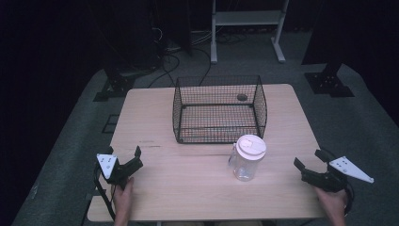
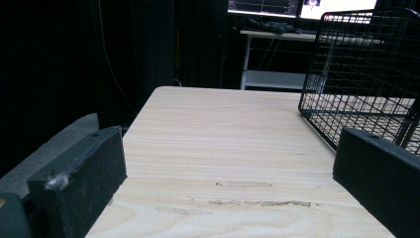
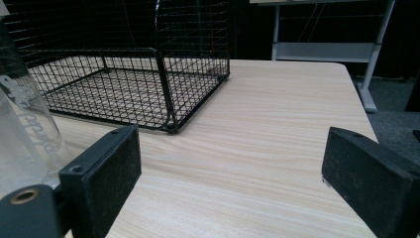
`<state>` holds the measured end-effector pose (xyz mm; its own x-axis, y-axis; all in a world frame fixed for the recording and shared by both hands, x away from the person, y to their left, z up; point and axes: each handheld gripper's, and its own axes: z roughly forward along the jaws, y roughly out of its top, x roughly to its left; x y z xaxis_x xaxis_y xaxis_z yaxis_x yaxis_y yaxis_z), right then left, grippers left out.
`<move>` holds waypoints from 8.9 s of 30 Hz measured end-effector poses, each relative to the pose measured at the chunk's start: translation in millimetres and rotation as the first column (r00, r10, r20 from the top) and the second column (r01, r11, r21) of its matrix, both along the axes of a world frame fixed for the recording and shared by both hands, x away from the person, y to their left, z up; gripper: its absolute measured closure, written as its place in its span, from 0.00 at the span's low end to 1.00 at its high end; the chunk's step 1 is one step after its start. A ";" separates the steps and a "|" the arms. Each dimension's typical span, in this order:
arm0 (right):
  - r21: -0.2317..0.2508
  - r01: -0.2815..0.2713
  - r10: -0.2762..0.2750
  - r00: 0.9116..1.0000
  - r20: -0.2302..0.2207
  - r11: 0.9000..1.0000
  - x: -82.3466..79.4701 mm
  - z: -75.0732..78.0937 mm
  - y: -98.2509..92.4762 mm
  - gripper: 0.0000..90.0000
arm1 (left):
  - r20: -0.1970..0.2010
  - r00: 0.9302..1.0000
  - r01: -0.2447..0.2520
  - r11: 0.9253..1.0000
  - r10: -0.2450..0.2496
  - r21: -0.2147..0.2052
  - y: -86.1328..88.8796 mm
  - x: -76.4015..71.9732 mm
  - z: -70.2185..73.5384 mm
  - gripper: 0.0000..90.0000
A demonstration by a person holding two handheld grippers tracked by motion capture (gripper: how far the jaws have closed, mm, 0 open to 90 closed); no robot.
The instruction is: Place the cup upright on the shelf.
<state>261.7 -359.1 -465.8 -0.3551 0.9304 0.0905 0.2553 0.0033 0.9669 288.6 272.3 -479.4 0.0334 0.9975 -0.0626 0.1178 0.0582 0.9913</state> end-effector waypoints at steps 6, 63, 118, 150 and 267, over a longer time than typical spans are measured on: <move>0.007 -0.023 0.023 1.000 0.002 1.000 -1.2 4.4 3.0 0.08 | 0.000 1.000 0.000 1.000 0.000 0.002 -0.2 -0.3 0.0 0.00; -0.082 -0.386 0.387 0.922 -0.004 0.919 -8.3 59.6 103.9 0.00 | 0.001 1.000 0.000 1.000 0.000 -0.005 0.7 -0.4 0.0 0.00; -0.088 -0.434 0.433 0.901 -0.022 0.897 27.0 58.5 148.9 0.05 | 0.004 1.000 0.001 1.000 -0.001 -0.014 1.8 -0.5 -0.1 0.00; -0.108 -0.485 0.488 0.873 0.006 0.868 44.2 117.7 175.6 0.05 | 0.006 1.000 0.001 1.000 -0.001 -0.018 2.2 -0.2 -0.2 0.00; -0.092 -0.403 0.403 0.915 -0.015 0.911 216.9 155.1 245.9 0.05 | 0.012 1.000 0.005 0.999 -0.005 -0.038 4.6 -0.7 -0.5 0.00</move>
<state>478.6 -113.3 -310.8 -0.7020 0.7121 0.0094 0.2093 0.1936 0.9585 288.0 276.9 -479.9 0.0395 0.9942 -0.0996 0.1065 0.0950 0.9898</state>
